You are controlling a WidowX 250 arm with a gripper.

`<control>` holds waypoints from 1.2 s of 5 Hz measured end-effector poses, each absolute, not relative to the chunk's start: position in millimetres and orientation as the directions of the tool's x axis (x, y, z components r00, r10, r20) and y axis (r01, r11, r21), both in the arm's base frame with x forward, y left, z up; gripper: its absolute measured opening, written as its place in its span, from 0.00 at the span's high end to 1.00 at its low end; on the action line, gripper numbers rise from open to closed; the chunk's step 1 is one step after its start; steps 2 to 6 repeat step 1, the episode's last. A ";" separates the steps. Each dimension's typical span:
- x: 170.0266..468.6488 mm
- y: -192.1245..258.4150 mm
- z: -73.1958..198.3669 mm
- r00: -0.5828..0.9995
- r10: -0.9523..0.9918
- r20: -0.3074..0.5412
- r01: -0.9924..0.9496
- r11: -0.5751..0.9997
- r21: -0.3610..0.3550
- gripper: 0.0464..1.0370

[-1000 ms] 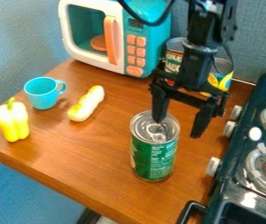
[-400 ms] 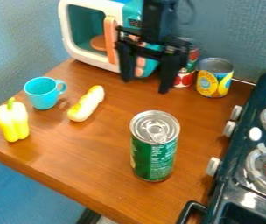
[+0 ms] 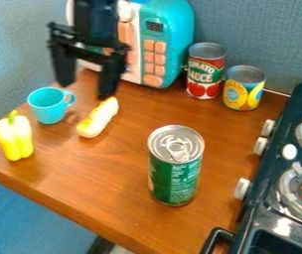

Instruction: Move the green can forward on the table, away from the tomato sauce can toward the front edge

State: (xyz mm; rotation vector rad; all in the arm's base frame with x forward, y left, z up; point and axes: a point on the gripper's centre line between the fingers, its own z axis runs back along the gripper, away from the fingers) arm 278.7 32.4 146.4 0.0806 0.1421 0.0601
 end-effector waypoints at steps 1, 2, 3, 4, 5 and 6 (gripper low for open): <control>275.5 61.9 142.2 0.993 0.103 -0.052 -0.097 0.988 0.120 0.04; 275.5 61.9 142.2 0.993 0.103 -0.052 -0.097 0.988 0.120 0.04; 275.5 61.9 142.2 0.993 0.103 -0.052 -0.097 0.988 0.120 0.04; 275.5 61.9 142.2 0.993 0.103 -0.052 -0.097 0.988 0.120 0.04; 275.5 61.9 142.2 0.993 0.103 -0.052 -0.097 0.988 0.120 0.04; 275.5 61.9 142.2 0.993 0.103 -0.052 -0.097 0.988 0.120 0.04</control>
